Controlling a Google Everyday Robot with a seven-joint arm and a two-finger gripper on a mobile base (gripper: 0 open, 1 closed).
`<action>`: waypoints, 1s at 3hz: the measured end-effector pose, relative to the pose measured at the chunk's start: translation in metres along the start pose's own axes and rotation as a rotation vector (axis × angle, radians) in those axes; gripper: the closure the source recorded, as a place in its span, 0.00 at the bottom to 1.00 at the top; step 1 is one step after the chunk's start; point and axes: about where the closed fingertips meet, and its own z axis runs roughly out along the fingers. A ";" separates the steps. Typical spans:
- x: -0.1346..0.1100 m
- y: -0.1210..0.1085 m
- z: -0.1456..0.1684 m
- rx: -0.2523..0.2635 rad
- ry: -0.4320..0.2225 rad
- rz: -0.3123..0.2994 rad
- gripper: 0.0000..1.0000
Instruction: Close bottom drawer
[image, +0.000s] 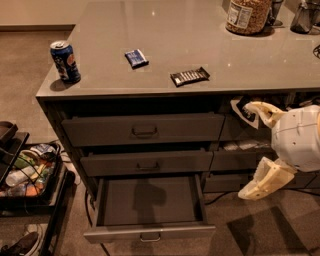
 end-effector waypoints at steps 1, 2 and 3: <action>0.000 0.000 0.000 0.000 0.000 0.000 0.00; 0.009 0.012 0.033 -0.052 -0.046 0.006 0.00; 0.026 0.044 0.088 -0.125 -0.095 0.016 0.00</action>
Offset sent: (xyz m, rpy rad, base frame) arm 0.0091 0.0256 -0.0853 0.1135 0.0917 0.0988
